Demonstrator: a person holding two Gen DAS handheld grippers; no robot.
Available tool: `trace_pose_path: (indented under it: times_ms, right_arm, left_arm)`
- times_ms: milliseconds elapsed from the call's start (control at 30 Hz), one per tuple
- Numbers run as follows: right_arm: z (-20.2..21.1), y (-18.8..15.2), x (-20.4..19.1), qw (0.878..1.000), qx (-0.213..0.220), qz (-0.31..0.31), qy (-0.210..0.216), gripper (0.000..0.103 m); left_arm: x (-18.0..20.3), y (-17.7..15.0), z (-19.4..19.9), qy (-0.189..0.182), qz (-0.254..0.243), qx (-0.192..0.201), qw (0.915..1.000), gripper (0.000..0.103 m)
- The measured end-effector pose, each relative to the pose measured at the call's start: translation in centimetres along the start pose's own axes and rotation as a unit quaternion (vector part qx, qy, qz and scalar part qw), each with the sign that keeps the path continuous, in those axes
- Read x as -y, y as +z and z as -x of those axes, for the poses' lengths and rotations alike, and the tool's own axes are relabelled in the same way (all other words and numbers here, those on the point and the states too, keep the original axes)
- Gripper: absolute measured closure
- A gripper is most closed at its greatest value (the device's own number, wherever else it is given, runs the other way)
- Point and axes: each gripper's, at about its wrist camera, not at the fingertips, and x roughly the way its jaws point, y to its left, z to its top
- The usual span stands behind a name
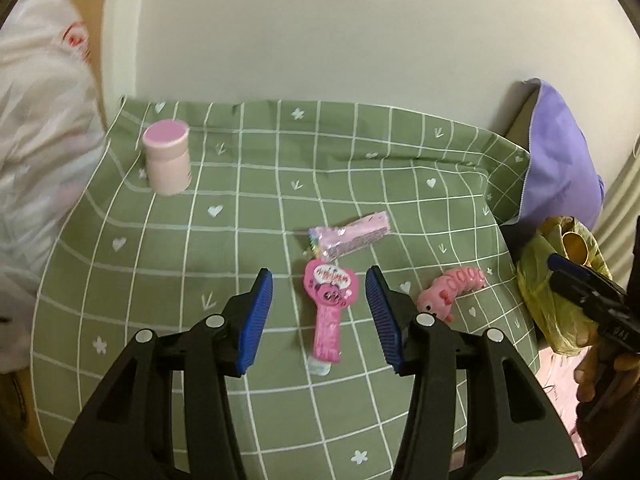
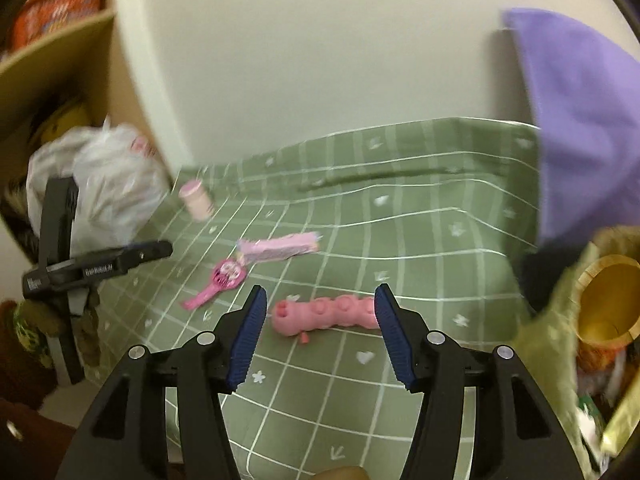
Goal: Collect trash
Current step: 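Move both grippers back over the remaining pink items on the table, then grasp the pink strip wrapper with the left gripper and lift it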
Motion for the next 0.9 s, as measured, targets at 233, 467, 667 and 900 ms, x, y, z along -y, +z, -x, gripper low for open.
trace_pose_path:
  times_ms: [233, 467, 667, 900]
  right_arm:
    - [-6.7, 2.8, -2.7, 0.999, -0.033, 0.028, 0.012, 0.05]
    - [-13.7, 4.9, -2.8, 0.995, -0.067, -0.063, 0.026, 0.05]
    - [-14.2, 4.8, -2.5, 0.992, -0.032, -0.111, -0.045, 0.051]
    - [-9.7, 2.9, 3.3, 0.985, -0.025, -0.14, -0.101, 0.051]
  left_arm:
    - [-1.8, -1.8, 0.4, 0.012, 0.031, 0.002, 0.9994, 0.057]
    - [-4.2, -3.7, 0.9, 0.029, 0.068, -0.01, 0.9972, 0.057]
    - [-4.5, -1.9, -0.3, -0.003, 0.029, 0.0, 0.9996, 0.057]
    - [0.1, 3.5, -8.6, -0.067, -0.132, -0.038, 0.9882, 0.057]
